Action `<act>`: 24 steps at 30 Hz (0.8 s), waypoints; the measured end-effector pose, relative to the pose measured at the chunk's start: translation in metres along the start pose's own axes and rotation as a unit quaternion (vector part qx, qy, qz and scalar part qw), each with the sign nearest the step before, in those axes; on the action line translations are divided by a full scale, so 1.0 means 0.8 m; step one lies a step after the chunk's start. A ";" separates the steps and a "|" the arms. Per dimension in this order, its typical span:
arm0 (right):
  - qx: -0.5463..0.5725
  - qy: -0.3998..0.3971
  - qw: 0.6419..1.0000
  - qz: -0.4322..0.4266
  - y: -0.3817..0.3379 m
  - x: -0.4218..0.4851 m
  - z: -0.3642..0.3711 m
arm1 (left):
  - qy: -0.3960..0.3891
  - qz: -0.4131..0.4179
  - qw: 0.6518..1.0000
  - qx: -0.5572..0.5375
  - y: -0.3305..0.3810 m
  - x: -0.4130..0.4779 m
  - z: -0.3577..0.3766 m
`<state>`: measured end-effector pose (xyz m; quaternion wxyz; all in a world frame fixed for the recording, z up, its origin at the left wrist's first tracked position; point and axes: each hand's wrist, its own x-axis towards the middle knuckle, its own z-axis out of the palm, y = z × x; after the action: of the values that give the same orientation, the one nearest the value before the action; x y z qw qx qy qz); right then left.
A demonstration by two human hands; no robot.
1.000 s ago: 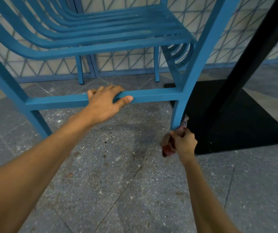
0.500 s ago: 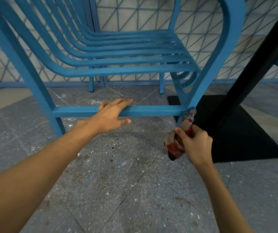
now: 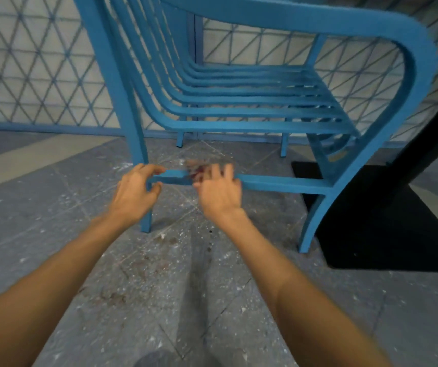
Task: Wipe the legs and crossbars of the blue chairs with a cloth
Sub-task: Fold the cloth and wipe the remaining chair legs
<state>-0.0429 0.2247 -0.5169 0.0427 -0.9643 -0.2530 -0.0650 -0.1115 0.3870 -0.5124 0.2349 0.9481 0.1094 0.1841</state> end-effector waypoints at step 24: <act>0.290 -0.160 0.924 0.191 0.039 -0.024 -0.184 | -0.252 -0.291 0.877 -0.289 0.125 -0.002 -0.137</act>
<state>-0.0591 0.1716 -0.3757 0.2910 -0.9374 -0.0753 0.1758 -0.1449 0.3440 -0.3743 0.5608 0.7778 0.2598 -0.1143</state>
